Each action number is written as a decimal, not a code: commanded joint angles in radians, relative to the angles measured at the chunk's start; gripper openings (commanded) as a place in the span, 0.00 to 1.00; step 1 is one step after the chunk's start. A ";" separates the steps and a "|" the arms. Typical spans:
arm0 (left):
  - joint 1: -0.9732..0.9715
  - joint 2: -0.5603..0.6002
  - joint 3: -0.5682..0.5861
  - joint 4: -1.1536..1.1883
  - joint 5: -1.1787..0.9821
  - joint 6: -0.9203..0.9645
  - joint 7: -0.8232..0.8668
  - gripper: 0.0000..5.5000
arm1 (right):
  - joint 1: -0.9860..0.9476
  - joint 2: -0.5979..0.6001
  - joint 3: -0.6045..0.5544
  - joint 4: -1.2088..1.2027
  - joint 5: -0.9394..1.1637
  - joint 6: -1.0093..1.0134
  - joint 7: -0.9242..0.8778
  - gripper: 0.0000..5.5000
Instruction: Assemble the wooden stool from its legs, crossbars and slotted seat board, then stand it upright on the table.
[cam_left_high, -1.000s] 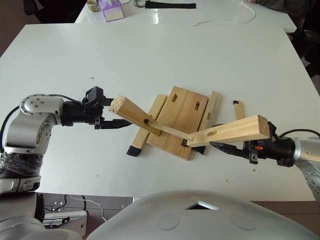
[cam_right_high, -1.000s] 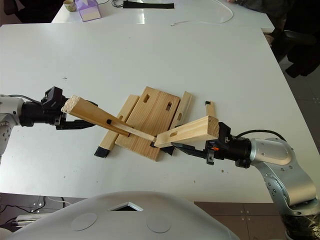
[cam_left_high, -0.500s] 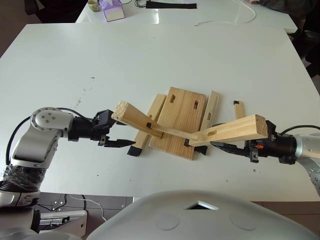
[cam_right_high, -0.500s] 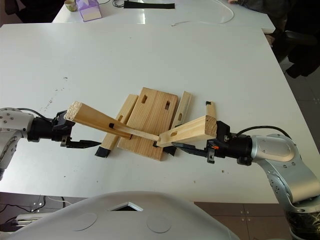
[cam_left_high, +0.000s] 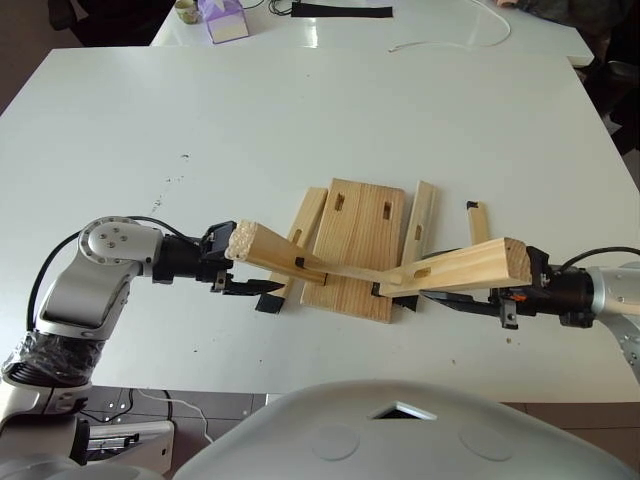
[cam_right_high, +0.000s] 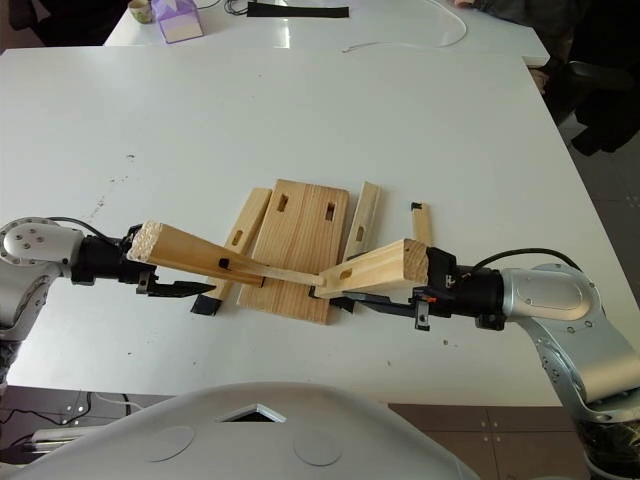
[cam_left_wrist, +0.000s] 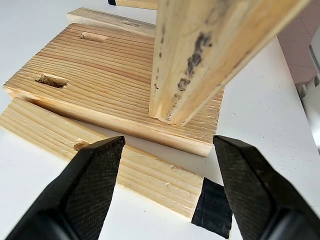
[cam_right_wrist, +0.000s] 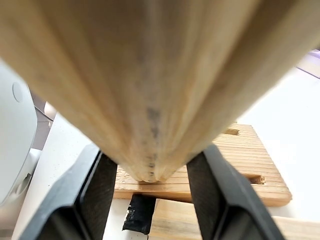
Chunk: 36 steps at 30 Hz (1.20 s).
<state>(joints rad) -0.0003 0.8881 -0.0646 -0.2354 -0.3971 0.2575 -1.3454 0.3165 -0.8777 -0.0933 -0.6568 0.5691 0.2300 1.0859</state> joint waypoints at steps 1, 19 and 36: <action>-0.016 -0.010 -0.009 -0.014 -0.006 0.015 0.016 0.60 | 0.005 -0.022 0.037 -0.004 -0.075 -0.014 0.006 0.37; -0.052 -0.036 -0.047 -0.034 -0.004 0.042 0.030 0.60 | -0.214 -0.055 0.174 0.023 -0.051 0.118 0.048 0.37; -0.055 -0.068 -0.067 -0.067 -0.007 0.088 0.074 0.60 | -0.266 -0.087 0.307 0.023 -0.181 0.056 0.058 0.37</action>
<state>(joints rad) -0.0224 0.8471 -0.1193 -0.2752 -0.3953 0.3397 -1.2993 0.0575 -0.9504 0.1303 -0.6344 0.4572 0.2372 1.1254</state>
